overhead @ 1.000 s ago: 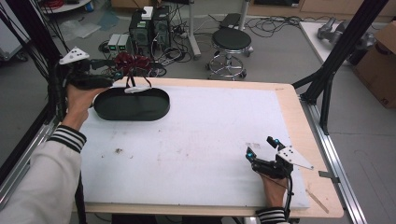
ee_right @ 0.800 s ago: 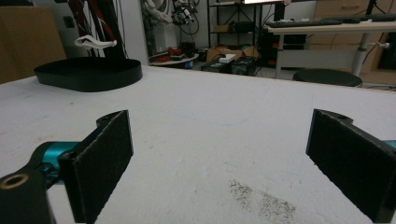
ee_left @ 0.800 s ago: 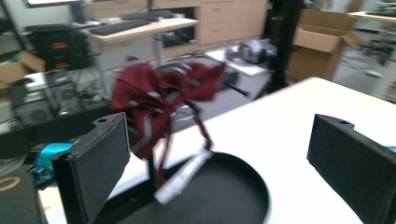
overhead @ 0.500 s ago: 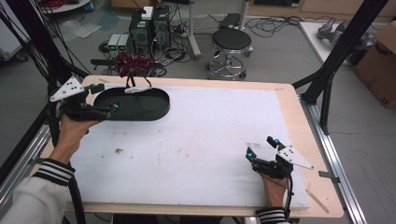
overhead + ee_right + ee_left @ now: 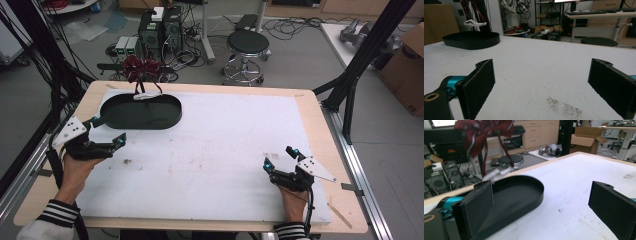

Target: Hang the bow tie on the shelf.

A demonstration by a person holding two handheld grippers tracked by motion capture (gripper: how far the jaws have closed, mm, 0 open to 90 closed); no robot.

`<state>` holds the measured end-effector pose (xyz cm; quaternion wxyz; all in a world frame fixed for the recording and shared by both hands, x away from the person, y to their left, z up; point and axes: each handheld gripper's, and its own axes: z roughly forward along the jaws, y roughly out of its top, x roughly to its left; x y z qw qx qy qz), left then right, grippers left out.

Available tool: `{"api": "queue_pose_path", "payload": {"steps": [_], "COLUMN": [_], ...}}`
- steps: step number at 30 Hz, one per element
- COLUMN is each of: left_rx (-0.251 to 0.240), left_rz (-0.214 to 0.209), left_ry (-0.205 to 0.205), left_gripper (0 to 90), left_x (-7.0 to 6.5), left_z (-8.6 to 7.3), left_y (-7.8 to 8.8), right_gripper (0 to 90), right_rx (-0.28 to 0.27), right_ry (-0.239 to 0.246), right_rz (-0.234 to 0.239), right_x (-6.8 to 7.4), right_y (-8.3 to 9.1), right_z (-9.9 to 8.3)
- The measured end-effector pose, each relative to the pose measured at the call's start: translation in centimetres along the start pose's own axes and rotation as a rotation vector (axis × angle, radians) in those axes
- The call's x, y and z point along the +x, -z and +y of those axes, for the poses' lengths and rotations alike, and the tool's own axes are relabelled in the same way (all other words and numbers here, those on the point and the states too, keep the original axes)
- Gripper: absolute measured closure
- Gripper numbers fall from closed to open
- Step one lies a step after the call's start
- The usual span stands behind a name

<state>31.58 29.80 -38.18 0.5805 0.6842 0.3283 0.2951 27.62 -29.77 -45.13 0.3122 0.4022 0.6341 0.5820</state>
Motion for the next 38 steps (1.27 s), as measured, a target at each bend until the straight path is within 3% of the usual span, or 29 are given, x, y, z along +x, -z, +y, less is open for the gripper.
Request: {"api": "queue_pose_path", "payload": {"steps": [9,13,15,18,35,38], "left_rx": [-0.032,-0.083,-0.093,-0.096,-0.146,-0.155], "left_rz": [0.010,0.002,-0.006,0.006,0.031,0.037], "left_ry": [0.012,0.036,0.073,0.074,0.033,0.041], "left_gripper": [6.3,6.3,6.3,6.3,6.4,6.4], "left_x": [-1.4,-1.6,-1.5,-1.6,-2.1,-2.1], "left_z": [-4.1,-5.4,-6.1,-6.8,-7.2,-7.3], "left_y": [0.0,0.1,0.0,-0.2,0.1,0.2], "right_gripper": [6.2,6.2,6.2,6.2,6.3,6.2], "right_rx": [-0.001,-0.005,-0.006,-0.006,-0.010,-0.010], "right_ry": [-0.006,-0.009,-0.009,-0.008,-0.005,-0.006], "right_rz": [-0.004,-0.002,-0.001,-0.001,0.001,0.000], "right_x": [0.0,0.0,0.0,0.0,0.1,0.1], "right_y": [0.1,0.1,0.1,0.1,0.2,0.2], "right_z": [0.0,0.0,0.0,0.0,-0.1,-0.1]}}
